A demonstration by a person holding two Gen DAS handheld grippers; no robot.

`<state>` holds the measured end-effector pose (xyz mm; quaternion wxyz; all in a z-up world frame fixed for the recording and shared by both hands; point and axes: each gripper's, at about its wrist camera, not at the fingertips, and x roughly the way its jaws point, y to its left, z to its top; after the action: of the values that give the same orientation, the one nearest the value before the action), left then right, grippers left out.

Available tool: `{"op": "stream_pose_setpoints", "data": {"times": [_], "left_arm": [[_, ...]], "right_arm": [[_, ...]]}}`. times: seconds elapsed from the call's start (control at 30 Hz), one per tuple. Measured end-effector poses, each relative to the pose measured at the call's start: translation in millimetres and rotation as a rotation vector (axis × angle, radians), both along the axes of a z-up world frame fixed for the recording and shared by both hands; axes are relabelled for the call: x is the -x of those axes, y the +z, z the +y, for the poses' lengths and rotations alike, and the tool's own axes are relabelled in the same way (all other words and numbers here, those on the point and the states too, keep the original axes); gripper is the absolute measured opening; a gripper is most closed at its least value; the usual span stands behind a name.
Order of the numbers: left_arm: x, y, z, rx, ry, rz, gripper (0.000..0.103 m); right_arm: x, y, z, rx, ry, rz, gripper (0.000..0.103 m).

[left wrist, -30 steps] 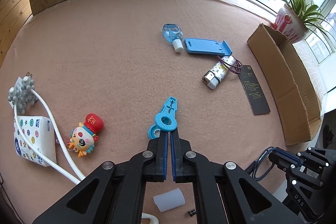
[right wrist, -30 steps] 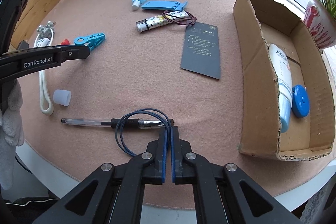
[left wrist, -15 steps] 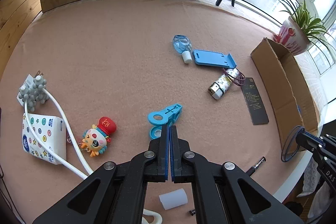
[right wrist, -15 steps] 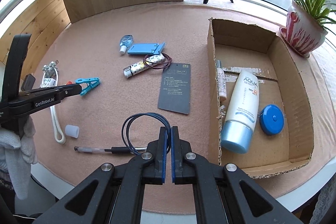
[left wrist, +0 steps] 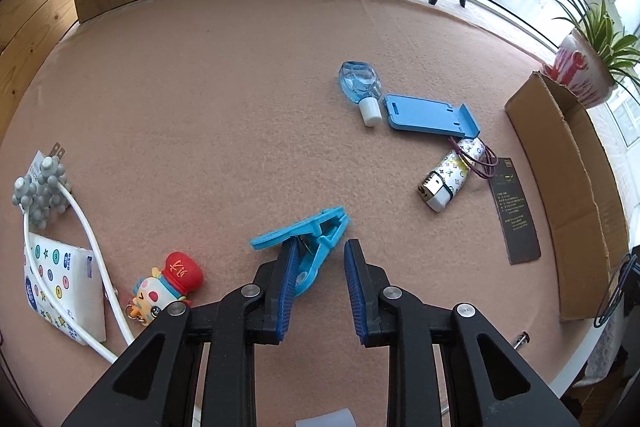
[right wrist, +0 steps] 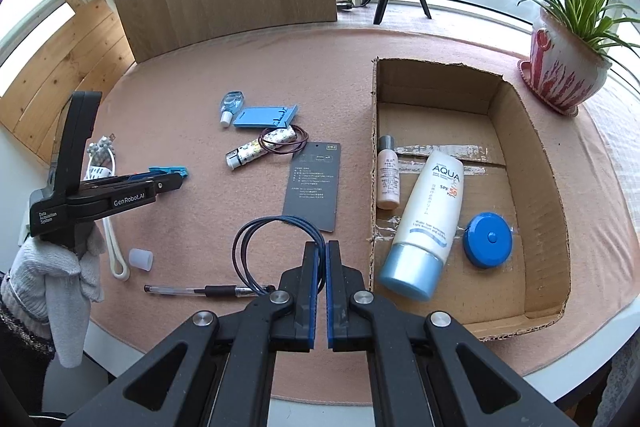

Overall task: Organize objects
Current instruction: 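Lift the clothespin and cable and carry both into the box, then open both grippers to drop the clothespin and cable in the box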

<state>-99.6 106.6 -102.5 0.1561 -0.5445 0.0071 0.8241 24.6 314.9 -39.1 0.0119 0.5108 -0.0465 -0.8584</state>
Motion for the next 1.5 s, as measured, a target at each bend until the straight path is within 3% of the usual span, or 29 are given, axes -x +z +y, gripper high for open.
{"op": "stream_pose_setpoints", "data": {"times": [0.03, 0.27, 0.5, 0.67, 0.9, 1.13, 1.5], "left_arm": [[0.9, -0.8, 0.2, 0.001, 0.006, -0.003, 0.018], [1.1, 2.2, 1.3, -0.021, 0.031, -0.011, 0.018], [-4.3, 33.8, 25.3, -0.077, 0.013, 0.031, 0.018], [-8.4, 64.3, 67.4, -0.123, -0.049, 0.077, 0.018], [-13.0, 93.7, 157.3, -0.175, -0.181, 0.120, 0.018], [-26.5, 96.6, 230.3, -0.178, -0.278, 0.117, 0.018], [-31.6, 89.2, 258.3, -0.150, -0.303, 0.104, 0.019]], "right_arm": [[-0.1, 0.9, 2.8, 0.001, -0.005, 0.003, 0.003], [0.3, 12.0, 31.0, 0.020, -0.059, 0.031, 0.003], [2.3, 23.4, 63.6, 0.012, -0.109, 0.063, 0.003], [3.3, 26.8, 87.5, 0.004, -0.139, 0.071, 0.003], [3.2, 21.2, 117.1, 0.000, -0.157, 0.066, 0.003], [6.4, 9.2, 137.4, 0.013, -0.154, 0.042, 0.003], [7.8, -3.5, 148.7, 0.033, -0.137, 0.019, 0.003]]}}
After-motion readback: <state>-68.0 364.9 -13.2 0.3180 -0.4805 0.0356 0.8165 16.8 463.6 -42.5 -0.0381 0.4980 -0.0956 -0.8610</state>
